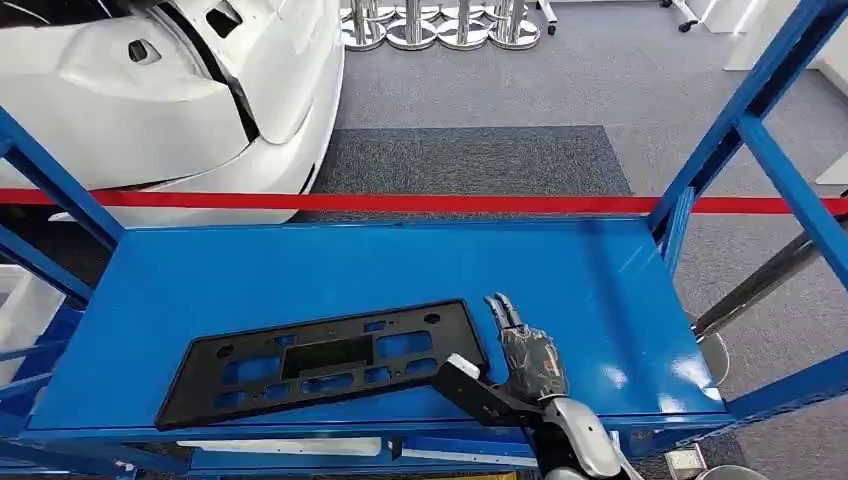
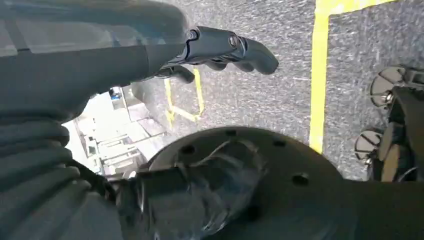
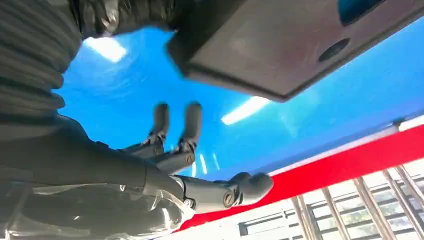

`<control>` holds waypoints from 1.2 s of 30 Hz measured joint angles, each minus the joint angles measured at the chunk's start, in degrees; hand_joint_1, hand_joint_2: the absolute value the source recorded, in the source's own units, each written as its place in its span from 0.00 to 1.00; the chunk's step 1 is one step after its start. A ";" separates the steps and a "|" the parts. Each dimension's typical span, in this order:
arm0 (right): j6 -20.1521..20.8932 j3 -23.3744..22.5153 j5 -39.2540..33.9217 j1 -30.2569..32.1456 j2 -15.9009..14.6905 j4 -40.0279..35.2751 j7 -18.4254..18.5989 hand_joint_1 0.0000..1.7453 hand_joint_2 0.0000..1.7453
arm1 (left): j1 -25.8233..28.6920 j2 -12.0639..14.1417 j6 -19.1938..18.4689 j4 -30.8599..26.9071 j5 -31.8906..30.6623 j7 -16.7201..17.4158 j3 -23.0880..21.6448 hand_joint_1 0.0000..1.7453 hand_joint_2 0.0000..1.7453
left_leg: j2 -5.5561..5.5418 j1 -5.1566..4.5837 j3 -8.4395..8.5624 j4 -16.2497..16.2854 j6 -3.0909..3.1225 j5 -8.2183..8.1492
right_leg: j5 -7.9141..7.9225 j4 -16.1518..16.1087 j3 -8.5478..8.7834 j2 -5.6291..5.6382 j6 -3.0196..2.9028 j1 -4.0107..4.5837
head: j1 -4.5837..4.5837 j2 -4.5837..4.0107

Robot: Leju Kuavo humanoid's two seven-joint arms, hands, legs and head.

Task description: Take the parts from the cabinet and place them on the table.

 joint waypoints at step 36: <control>0.09 -0.28 0.26 0.46 0.00 -0.37 0.24 0.00 1.00 | 0.15 0.02 0.29 0.00 0.00 0.11 -0.77 0.00 0.00 | 0.13 0.67 -7.96 16.45 -0.82 -6.30 | 0.26 -1.01 0.78 0.12 -0.38 0.25 | 0.02 0.00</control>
